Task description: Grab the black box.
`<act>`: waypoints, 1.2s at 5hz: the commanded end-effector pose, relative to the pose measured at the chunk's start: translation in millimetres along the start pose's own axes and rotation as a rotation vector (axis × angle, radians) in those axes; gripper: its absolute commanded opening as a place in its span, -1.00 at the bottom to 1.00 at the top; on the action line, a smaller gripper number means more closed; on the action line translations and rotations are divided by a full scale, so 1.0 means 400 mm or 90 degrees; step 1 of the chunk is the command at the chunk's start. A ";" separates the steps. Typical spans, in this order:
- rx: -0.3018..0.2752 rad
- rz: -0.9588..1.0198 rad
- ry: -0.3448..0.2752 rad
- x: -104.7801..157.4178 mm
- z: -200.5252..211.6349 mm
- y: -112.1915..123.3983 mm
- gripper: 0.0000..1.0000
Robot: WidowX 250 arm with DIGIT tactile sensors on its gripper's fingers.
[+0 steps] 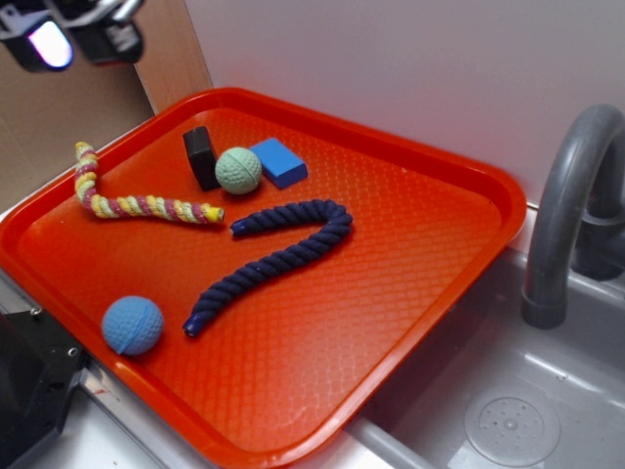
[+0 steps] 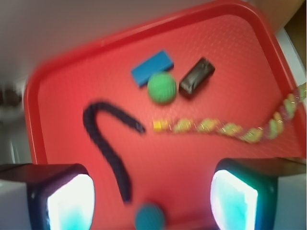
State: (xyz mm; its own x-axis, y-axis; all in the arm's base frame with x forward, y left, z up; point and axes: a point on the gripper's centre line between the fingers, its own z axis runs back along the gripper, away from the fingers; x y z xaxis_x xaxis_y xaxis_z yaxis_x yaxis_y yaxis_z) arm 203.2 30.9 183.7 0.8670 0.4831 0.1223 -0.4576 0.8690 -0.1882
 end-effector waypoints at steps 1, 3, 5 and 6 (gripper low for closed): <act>0.039 0.319 -0.048 0.101 -0.113 0.166 1.00; 0.068 0.374 -0.073 0.145 -0.255 0.165 1.00; 0.111 0.344 -0.014 0.165 -0.363 0.109 -1.00; 0.103 0.290 -0.004 0.168 -0.322 0.098 -1.00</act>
State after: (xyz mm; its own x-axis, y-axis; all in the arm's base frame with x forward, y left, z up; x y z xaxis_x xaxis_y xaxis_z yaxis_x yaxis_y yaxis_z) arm 272.9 79.3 42.1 0.5569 0.8305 0.0130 -0.8300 0.5570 -0.0277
